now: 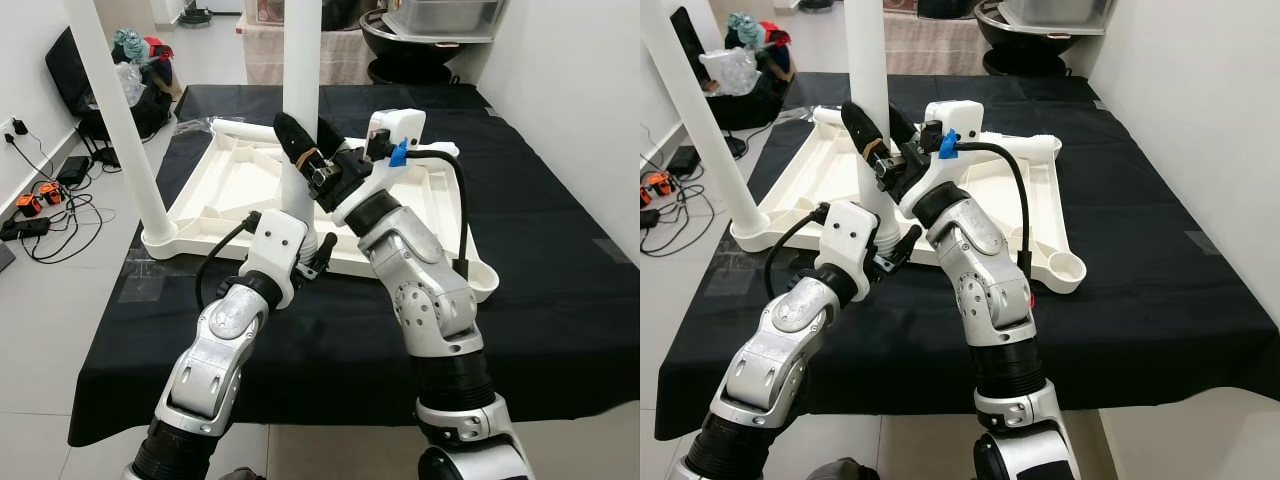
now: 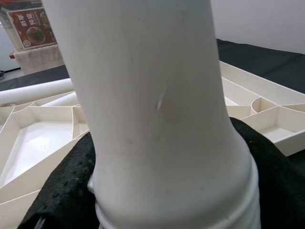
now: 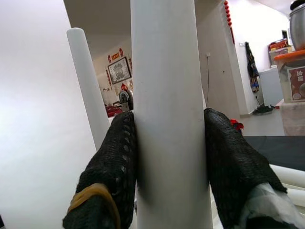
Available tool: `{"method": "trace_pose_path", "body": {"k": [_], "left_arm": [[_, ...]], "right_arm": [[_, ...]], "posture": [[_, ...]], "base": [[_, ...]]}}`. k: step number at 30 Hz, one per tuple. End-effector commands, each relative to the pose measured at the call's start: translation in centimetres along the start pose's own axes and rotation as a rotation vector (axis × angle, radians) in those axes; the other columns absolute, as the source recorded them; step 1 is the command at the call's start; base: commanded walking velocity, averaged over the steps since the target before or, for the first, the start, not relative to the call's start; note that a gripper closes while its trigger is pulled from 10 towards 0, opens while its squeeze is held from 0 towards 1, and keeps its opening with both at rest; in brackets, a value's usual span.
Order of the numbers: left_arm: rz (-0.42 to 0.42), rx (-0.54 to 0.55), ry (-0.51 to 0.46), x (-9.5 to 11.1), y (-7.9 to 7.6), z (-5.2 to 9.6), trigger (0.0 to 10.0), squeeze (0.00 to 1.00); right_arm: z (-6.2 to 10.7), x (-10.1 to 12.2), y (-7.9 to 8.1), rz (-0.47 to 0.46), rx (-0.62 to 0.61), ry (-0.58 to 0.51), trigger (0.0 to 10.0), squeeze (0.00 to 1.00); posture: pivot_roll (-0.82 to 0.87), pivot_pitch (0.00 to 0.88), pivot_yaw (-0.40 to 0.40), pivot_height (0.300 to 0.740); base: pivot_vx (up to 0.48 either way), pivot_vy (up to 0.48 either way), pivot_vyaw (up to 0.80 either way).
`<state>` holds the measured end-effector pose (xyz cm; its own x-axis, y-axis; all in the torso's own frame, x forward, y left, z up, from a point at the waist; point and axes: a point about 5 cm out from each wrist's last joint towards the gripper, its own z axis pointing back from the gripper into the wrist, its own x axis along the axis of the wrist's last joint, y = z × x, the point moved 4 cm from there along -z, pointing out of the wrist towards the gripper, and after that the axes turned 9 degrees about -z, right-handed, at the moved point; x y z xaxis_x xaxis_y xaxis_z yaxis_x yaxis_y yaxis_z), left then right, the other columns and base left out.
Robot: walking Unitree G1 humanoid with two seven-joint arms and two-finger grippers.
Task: Building children table
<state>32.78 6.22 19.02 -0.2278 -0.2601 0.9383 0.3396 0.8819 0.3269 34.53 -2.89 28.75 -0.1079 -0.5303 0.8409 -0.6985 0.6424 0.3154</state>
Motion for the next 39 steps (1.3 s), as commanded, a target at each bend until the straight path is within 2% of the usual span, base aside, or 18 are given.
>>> {"method": "trace_pose_path", "body": {"k": [1, 3, 6, 14, 28, 39], "left_arm": [[-0.019, 0.041, 0.018, -0.4, 0.6, 0.1, 10.0, 0.00], [-0.022, 0.080, 0.040, -0.7, 1.5, 0.2, 10.0, 0.00], [-0.022, 0.103, 0.047, -0.9, 2.1, 0.2, 10.0, 0.00], [-0.011, 0.136, 0.059, -1.0, 2.8, 0.2, 10.0, 0.00], [0.041, 0.148, 0.085, -1.3, 3.0, 0.1, 10.0, 0.00], [0.076, 0.196, 0.080, -1.0, 4.2, -0.3, 10.0, 0.00]], "right_arm": [[0.4, 0.3, -1.2, 0.023, -0.062, -0.020, 0.0, 0.00], [0.6, 0.5, -2.3, 0.040, -0.123, -0.033, 0.0, 0.00], [0.8, 0.7, -3.1, 0.055, -0.163, -0.043, 0.0, 0.00], [1.4, 0.6, -3.9, 0.058, -0.214, -0.048, 0.0, 0.00], [1.3, 1.0, -3.9, 0.059, -0.227, -0.074, 0.0, 0.00], [1.7, 0.6, -3.4, 0.060, -0.226, -0.078, 0.0, 0.00]], "posture": [[0.02, 0.010, -0.055, 0.740], [0.02, 0.010, -0.055, 0.740], [0.02, 0.012, -0.056, 0.740], [0.02, 0.013, -0.056, 0.740], [0.02, 0.014, -0.058, 0.740], [0.02, 0.015, -0.056, 0.740]], "base": [[0.000, 0.000, 0.00], [0.000, 0.000, 0.00], [0.000, 0.000, 0.00], [0.000, 0.000, 0.00], [0.000, 0.000, 0.00], [0.000, 0.000, 0.00]]}}
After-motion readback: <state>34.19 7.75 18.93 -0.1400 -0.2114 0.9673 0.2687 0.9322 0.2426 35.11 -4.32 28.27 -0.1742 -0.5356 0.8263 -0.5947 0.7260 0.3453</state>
